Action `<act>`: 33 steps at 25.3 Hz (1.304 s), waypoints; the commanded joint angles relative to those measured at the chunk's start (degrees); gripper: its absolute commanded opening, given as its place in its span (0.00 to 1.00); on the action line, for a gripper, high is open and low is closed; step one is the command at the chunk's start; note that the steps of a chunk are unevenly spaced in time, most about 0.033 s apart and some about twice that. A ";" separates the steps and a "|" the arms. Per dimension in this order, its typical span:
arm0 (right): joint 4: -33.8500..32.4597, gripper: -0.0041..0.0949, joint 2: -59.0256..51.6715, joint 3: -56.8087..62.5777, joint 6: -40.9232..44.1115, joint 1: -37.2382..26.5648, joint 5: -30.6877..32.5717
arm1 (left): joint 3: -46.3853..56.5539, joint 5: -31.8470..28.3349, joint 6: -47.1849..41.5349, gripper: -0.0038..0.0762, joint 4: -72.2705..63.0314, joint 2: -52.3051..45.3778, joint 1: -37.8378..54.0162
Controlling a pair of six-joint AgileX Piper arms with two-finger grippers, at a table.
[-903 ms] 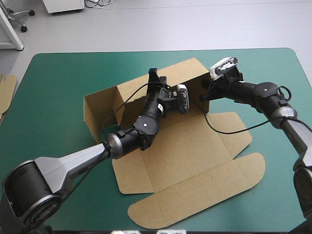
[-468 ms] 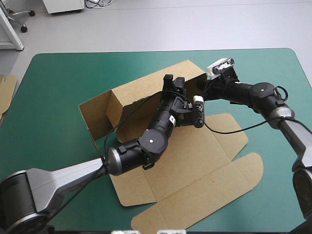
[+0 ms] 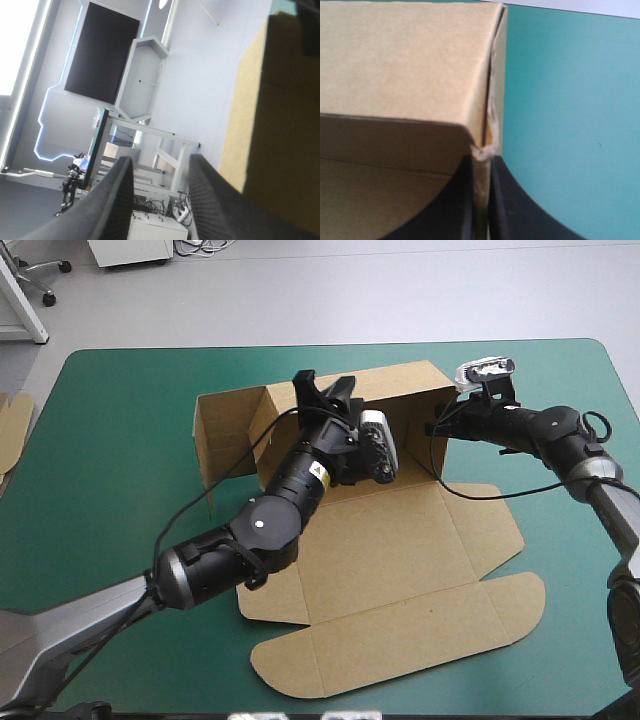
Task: Fold the box
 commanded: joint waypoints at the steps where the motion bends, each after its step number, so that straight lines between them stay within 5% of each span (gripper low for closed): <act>1: -3.61 0.01 -2.91 -2.01 6.64 -0.95 0.38 | -1.73 0.49 -0.76 0.35 4.39 -5.50 3.75; 12: -16.28 0.01 -3.15 -4.03 21.35 -0.95 4.23 | -2.33 -6.44 -12.42 0.34 3.73 -13.30 33.19; 22: -28.44 0.01 -3.15 -14.33 32.49 -0.95 11.96 | -2.33 -10.17 -11.88 0.34 -21.44 -13.43 56.48; 24: -31.03 0.01 -3.15 -17.00 35.70 -0.95 14.07 | -2.33 -7.94 -7.83 0.34 -27.86 -13.34 59.41; 29: -36.84 0.01 -3.15 -23.07 41.25 -0.95 19.84 | -1.19 8.28 4.43 0.34 -45.70 -7.68 65.72; 33: -39.96 0.01 -3.15 -27.28 46.28 -1.03 23.73 | 3.24 7.70 7.42 0.34 -59.36 -6.55 70.36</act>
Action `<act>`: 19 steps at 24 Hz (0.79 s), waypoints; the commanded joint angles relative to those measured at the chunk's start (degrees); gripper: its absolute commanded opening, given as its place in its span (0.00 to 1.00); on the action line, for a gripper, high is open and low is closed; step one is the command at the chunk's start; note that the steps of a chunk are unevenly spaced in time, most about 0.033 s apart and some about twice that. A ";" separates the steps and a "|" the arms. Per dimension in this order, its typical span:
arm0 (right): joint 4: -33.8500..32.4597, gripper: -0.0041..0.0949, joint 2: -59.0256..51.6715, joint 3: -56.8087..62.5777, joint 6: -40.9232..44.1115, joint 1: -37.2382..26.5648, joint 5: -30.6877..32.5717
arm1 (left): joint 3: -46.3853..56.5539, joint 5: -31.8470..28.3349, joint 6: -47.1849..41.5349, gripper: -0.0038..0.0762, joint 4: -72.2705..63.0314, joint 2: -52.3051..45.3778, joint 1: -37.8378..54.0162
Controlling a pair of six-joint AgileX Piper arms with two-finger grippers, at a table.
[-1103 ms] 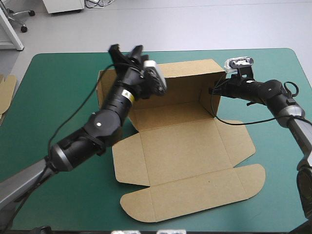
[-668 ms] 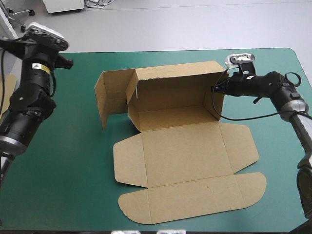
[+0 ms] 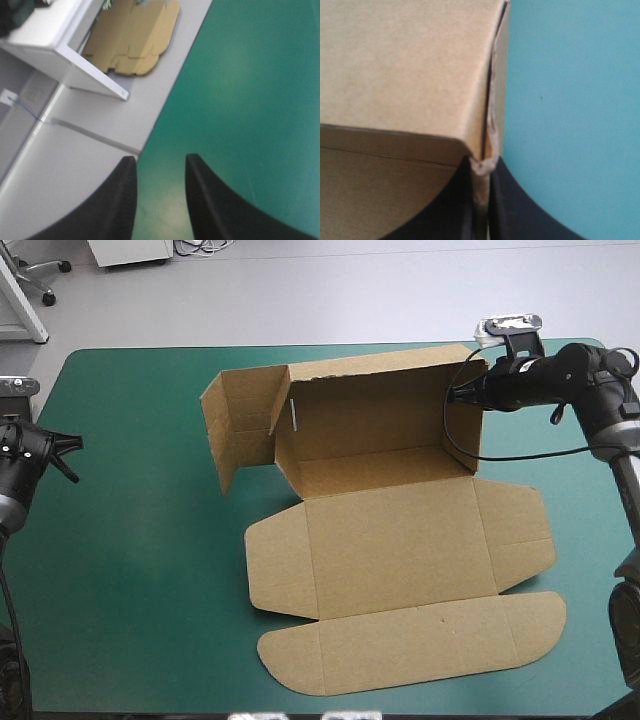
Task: Fold the box
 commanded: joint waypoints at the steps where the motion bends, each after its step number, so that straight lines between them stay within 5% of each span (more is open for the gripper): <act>1: 0.48 0.01 -2.65 -5.26 3.47 -0.44 0.23 | 0.80 -1.92 5.43 0.34 -9.73 -1.80 2.22; 11: -6.05 0.02 5.67 -18.67 9.49 -0.65 20.62 | 1.15 5.18 23.56 0.34 -31.82 -1.80 2.87; 19: -6.04 0.02 13.36 -20.18 11.46 -0.65 20.51 | 1.15 8.09 26.05 0.34 -33.84 -1.80 2.75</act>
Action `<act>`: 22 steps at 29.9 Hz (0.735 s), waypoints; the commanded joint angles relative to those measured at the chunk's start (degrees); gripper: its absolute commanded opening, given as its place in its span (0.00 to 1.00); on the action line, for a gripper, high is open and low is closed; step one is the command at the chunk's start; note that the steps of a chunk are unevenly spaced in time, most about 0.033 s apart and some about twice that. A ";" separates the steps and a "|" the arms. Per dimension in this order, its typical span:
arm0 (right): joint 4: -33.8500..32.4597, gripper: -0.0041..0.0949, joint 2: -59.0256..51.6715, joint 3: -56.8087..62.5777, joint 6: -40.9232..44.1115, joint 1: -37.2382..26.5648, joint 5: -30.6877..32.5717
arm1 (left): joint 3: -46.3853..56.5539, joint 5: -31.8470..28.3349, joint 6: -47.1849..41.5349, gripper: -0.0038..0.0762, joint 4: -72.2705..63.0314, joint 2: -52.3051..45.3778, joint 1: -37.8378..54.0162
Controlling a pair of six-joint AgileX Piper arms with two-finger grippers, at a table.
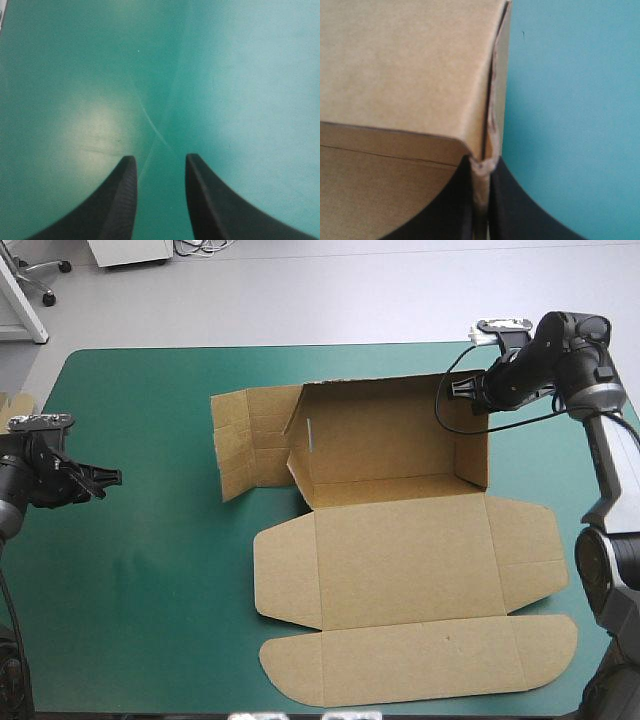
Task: Fold the box
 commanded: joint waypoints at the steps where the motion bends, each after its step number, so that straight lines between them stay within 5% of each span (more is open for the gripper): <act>1: 1.94 0.02 -0.30 -2.13 1.02 -0.57 0.09 | -1.59 -0.99 1.02 0.34 -1.76 -1.93 -0.17; 10: 2.21 0.06 2.45 -2.31 -0.38 0.02 -3.05 | -1.59 -0.98 2.71 0.34 -3.42 -1.93 -0.17; 17: 2.33 0.46 2.45 -2.78 -1.02 0.02 -7.58 | -1.59 -0.88 2.71 0.34 -3.42 -1.93 -0.17; 22: 2.33 0.61 2.45 -2.78 -2.56 0.02 -9.88 | -1.59 -1.00 2.71 0.34 -3.42 -1.93 -0.17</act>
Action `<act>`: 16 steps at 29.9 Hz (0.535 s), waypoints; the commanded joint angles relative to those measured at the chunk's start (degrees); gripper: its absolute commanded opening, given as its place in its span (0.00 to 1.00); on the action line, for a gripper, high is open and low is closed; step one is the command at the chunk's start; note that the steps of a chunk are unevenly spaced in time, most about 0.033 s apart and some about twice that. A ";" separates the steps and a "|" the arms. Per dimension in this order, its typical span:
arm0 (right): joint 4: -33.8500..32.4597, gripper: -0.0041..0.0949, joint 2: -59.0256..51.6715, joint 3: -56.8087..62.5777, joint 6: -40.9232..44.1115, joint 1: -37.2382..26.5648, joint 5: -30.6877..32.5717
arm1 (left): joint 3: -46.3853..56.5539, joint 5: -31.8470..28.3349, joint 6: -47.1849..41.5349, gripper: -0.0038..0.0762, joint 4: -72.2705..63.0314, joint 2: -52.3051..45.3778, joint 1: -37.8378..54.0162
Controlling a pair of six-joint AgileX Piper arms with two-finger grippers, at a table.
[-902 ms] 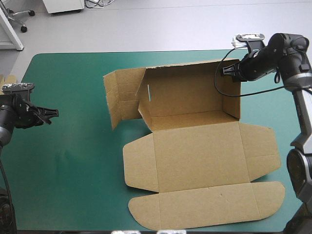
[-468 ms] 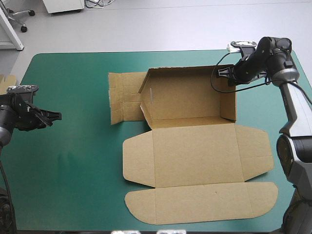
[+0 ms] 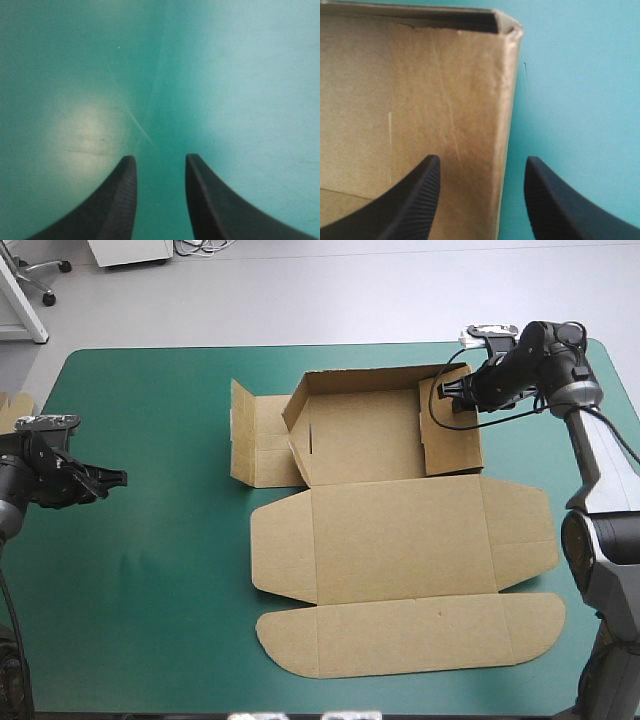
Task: Fold the box
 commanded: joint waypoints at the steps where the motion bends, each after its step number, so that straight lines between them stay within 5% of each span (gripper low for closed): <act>1: 0.81 0.62 -3.22 -1.52 -1.45 -0.05 -3.43 | -1.59 -1.93 -0.06 0.34 -0.35 -1.93 -0.17; 16: 0.55 0.58 -17.62 -2.19 -3.58 -0.05 -1.18 | -1.59 -3.13 -0.29 0.34 -0.18 -2.03 -0.17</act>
